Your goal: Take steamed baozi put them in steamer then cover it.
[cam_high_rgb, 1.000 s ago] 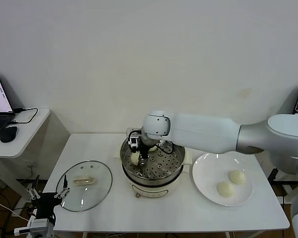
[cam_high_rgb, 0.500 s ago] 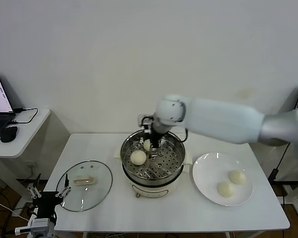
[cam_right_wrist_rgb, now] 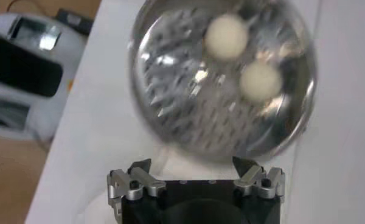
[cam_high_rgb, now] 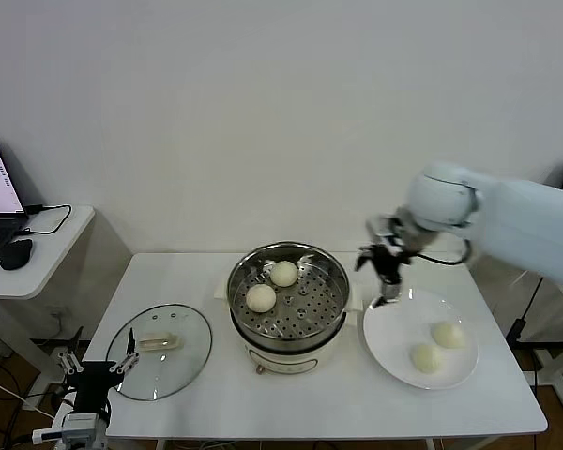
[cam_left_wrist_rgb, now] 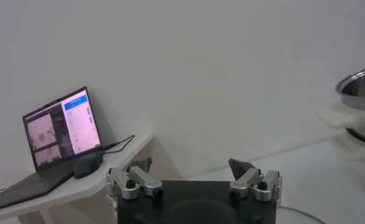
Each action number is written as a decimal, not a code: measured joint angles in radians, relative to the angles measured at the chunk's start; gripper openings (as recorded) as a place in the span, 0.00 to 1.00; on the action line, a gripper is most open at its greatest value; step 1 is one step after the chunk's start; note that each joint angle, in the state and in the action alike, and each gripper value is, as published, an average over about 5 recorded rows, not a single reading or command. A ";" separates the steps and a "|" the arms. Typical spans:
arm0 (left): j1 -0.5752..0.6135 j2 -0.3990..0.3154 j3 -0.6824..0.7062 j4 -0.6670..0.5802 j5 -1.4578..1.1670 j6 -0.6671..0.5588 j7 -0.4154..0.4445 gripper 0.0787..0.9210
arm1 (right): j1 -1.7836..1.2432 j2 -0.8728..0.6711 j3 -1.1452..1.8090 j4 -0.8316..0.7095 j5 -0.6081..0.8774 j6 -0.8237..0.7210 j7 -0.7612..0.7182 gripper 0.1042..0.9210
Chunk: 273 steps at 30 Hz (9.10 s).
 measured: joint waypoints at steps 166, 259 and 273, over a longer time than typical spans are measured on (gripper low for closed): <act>0.012 -0.046 -0.056 0.031 0.009 -0.041 -0.011 0.88 | -0.052 0.309 0.091 -0.109 -0.178 0.384 0.072 0.88; 0.008 -0.040 -0.043 0.019 0.023 -0.032 -0.007 0.88 | -0.692 -0.006 0.653 -0.394 -0.477 0.226 0.022 0.59; -0.011 -0.028 -0.028 0.019 0.010 -0.032 -0.007 0.88 | -0.209 0.063 0.322 -0.215 -0.185 0.083 0.039 0.61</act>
